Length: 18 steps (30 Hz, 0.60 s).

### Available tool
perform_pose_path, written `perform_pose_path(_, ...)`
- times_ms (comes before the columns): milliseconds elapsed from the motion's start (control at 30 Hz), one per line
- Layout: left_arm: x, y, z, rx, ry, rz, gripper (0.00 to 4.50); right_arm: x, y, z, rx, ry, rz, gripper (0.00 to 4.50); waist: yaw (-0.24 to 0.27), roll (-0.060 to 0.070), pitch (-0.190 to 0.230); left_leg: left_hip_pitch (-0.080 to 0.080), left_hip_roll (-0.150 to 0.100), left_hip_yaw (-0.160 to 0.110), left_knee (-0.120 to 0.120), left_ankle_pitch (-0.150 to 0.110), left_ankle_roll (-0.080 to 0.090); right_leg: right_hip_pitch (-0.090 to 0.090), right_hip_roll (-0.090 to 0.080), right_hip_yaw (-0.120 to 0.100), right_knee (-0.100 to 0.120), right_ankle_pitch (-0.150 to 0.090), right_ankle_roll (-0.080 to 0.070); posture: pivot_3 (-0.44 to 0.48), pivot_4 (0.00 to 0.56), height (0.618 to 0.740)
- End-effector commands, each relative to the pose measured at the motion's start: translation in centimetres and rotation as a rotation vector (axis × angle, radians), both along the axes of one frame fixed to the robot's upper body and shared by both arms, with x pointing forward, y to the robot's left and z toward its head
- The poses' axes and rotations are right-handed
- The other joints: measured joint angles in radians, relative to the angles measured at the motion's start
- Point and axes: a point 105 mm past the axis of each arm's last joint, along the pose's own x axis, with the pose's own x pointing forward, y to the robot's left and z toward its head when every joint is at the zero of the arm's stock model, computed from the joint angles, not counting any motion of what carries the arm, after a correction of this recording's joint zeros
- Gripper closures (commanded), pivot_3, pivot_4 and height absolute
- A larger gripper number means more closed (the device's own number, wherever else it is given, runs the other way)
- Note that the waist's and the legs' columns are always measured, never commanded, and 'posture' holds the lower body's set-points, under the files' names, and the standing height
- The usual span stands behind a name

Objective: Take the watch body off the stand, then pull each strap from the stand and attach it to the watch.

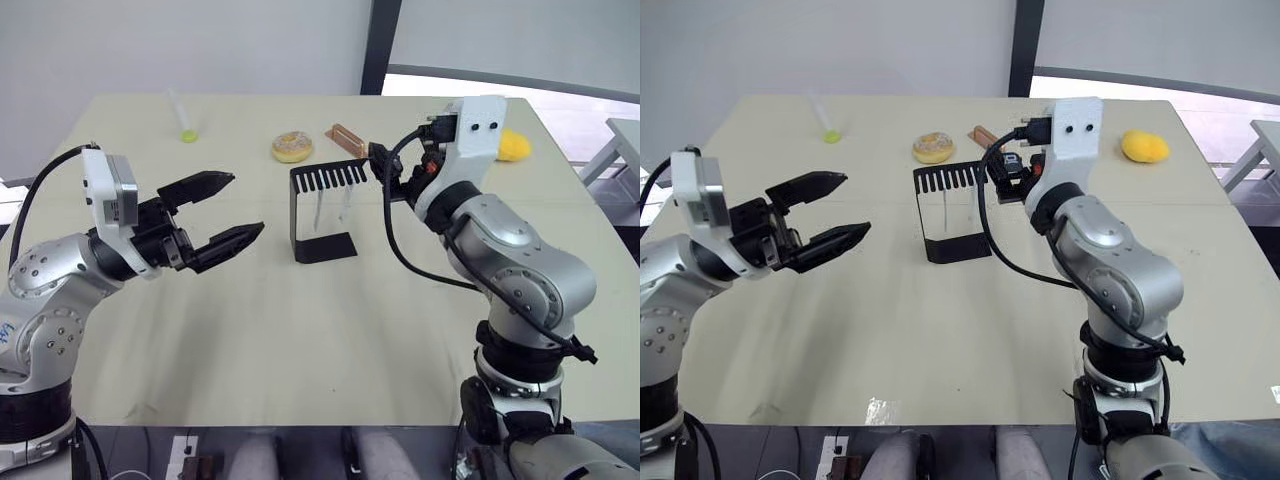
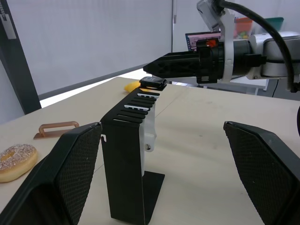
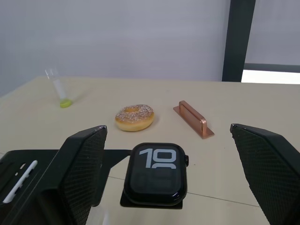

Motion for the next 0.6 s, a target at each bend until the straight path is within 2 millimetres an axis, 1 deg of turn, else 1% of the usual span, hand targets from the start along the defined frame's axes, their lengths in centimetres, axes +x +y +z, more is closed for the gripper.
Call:
perform_pose_path(33,-0.3,-0.5,0.8,0.014,-0.028,-0.038,0.02,0.0,0.1,1.2,-0.004,-0.031,0.024,0.0,-0.001,0.0,0.0,0.0,0.0,0.0,0.0,0.0,0.0,0.0,0.0,0.0,0.0,0.0,0.0,0.0,0.15,0.74)
perform_pose_path(267,0.8,0.0,1.7,-0.001,-0.042,-0.022,0.02,0.4,0.8,0.9,-0.011,-0.002,0.054,0.0,-0.002,0.0,0.0,-0.001,0.0,0.0,0.0,0.0,0.0,0.0,0.0,0.0,0.0,0.0,0.0,0.0,0.15,0.74)
perform_pose_path(600,0.8,0.0,1.3,0.006,-0.036,-0.018,0.02,0.5,1.0,0.1,-0.018,0.015,0.058,0.0,-0.004,0.0,0.0,-0.001,0.0,0.0,-0.001,0.0,0.0,0.0,0.0,0.0,-0.001,0.0,0.0,0.0,0.15,0.74)
